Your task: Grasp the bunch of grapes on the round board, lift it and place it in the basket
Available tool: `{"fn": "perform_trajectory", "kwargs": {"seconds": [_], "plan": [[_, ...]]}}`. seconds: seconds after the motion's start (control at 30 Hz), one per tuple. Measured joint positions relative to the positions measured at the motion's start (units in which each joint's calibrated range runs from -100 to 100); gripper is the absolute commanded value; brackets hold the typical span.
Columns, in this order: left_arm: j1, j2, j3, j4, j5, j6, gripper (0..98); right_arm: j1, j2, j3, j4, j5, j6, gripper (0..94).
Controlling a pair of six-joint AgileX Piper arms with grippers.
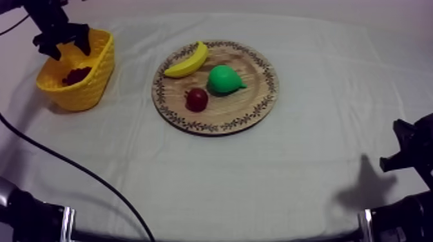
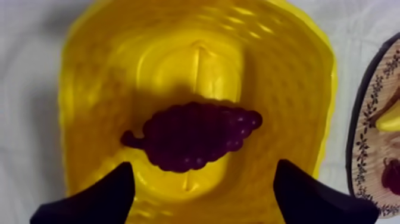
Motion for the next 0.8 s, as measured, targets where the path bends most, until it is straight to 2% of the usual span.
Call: {"fn": "perform_trajectory", "kwargs": {"seconds": [0.23,0.4,0.5,0.63,0.8], "plan": [[0.1,-9.6,4.8,0.44,-1.5,0.7,66.3,0.0,0.0,0.0,0.0,0.0,0.0,0.3],[0.8,-17.3,10.5,1.12,-6.2,0.0,60.5,0.0,0.0,0.0,0.0,0.0,0.0,0.3],[0.5,-22.7,14.5,1.83,-9.1,-1.0,59.1,0.0,0.0,0.0,0.0,0.0,0.0,0.3],[-0.9,-29.6,21.1,3.75,-13.5,-3.3,57.3,0.0,0.0,0.0,0.0,0.0,0.0,0.3],[-3.1,-38.3,29.8,5.66,-18.7,-6.8,50.8,0.0,0.0,0.0,0.0,0.0,0.0,0.3]]}}
